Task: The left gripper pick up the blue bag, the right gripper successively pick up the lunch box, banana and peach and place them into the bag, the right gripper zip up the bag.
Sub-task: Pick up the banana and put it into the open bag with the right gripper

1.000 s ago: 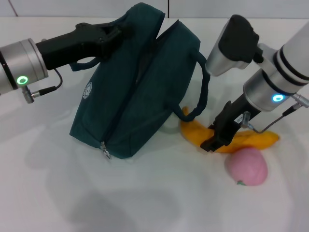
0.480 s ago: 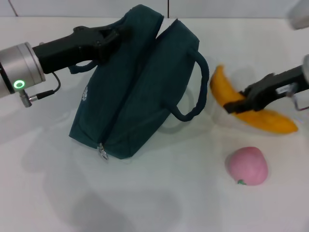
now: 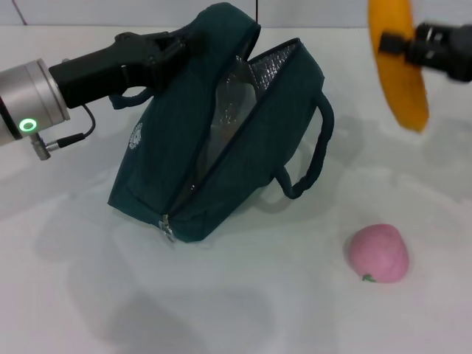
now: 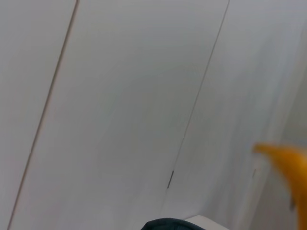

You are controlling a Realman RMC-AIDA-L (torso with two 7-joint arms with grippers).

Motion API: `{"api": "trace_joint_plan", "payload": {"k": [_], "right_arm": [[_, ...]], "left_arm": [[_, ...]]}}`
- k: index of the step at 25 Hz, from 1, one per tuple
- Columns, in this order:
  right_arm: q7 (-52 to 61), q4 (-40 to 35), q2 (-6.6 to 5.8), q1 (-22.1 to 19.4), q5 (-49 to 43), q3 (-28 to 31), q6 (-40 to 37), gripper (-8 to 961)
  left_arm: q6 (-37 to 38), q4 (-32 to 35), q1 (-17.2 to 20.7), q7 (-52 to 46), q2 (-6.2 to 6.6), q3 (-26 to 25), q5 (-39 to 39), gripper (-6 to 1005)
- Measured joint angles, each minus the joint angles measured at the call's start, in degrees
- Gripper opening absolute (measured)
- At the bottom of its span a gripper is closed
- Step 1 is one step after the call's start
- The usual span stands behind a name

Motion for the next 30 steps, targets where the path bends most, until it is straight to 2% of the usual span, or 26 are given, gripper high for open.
{"api": "trace_joint_plan", "payload": {"k": [4,7,11,16,22,30], "right_arm": [[-6.52,11.11,0.00,1.00,14.74,-0.34,-4.46,447],[-7.85,22.54,0.11,5.48,20.22,-0.43,-6.83,447],[-7.87,34.43,0.12,12.23,21.88,-0.45,-7.65,447],[-7.24,41.59,0.76,17.12,24.71,-0.39,-9.76,448],[-8.25,52.00,0.78,21.84,31.50,-0.04,-11.46,448],[-10.13,59.56,0.76,25.54,28.13,0.15,-7.15,448]], "left_arm": [[-0.05,-0.05,-0.15,0.00,-0.03,0.16,-0.02,44],[-0.20,-0.07,-0.26,0.01,-0.09,0.24,-0.02,44],[-0.26,-0.11,-0.42,0.02,-0.14,0.33,-0.02,44],[-0.27,-0.19,-0.70,0.06,-0.20,0.38,-0.02,44],[-0.27,-1.53,-1.94,0.11,-0.25,0.45,-0.02,44],[-0.53,-3.31,-3.60,1.54,-0.20,0.45,0.00,44]]}}
